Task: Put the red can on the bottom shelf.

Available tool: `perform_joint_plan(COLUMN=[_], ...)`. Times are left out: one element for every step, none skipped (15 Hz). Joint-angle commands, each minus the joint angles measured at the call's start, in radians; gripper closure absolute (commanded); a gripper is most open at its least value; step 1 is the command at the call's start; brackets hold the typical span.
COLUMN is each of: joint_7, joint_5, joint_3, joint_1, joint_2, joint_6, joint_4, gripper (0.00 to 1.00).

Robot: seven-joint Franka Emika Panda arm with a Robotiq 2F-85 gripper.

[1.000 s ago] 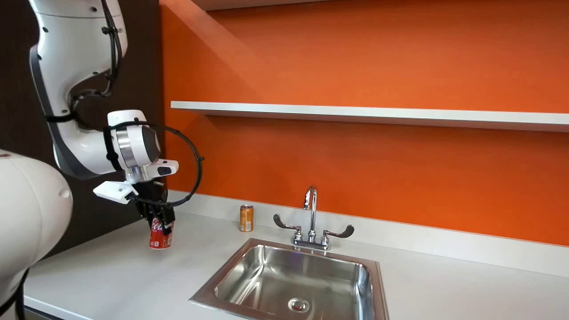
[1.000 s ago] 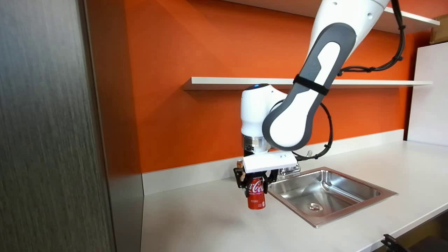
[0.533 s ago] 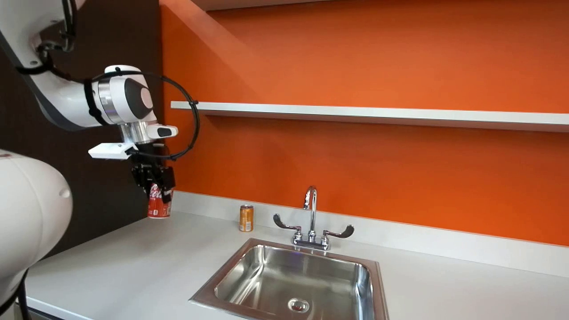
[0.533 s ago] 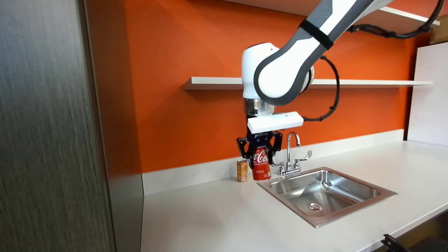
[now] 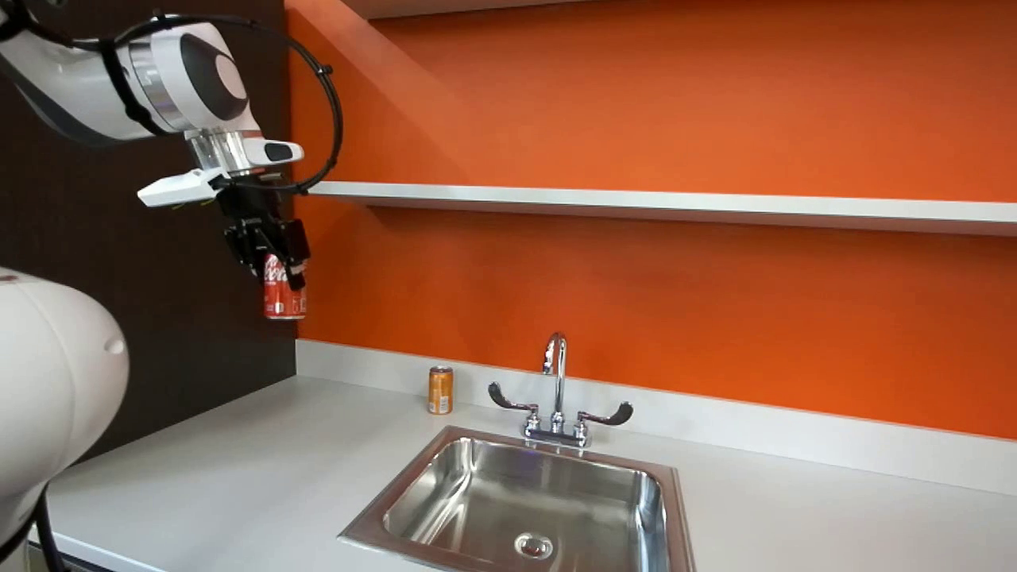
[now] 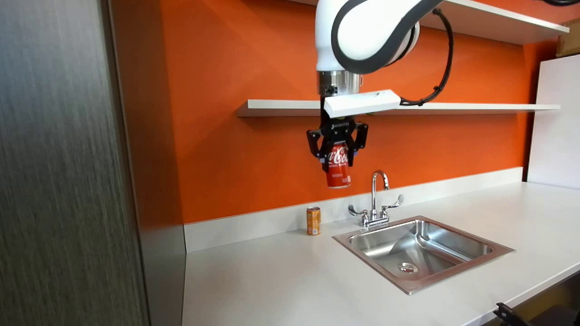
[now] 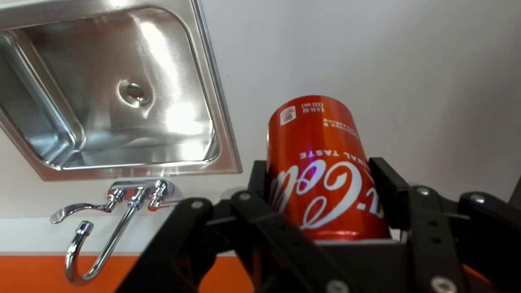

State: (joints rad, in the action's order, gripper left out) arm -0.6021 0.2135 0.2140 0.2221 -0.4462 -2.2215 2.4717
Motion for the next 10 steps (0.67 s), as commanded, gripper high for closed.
perform_joint_plan(joint_7=[0.051,0.057,0.06,0.068,0.076,0.078,0.084,0.079,0.073,0.066], joint_5=[-0.008,-0.004,0.001,0.006,0.009,0.012,0.013,0.021,0.028,0.035], joint_3=[0.039,0.043,0.047,0.051,0.055,0.061,0.065,0.074,0.082,0.092], joint_1=[-0.041,-0.045,-0.05,-0.055,-0.061,-0.069,-0.076,-0.088,-0.1,-0.113], joint_2=[-0.081,-0.099,-0.116,-0.131,-0.139,-0.147,-0.151,-0.15,-0.15,-0.136], joint_6=[0.068,0.075,0.082,0.092,0.099,0.1,0.104,0.101,0.1,0.098], joint_4=[-0.055,-0.065,-0.075,-0.09,-0.107,-0.121,-0.141,-0.166,-0.192,-0.23], gripper=[0.61,0.61,0.61,0.61,0.61,0.61,0.61,0.61,0.61,0.61])
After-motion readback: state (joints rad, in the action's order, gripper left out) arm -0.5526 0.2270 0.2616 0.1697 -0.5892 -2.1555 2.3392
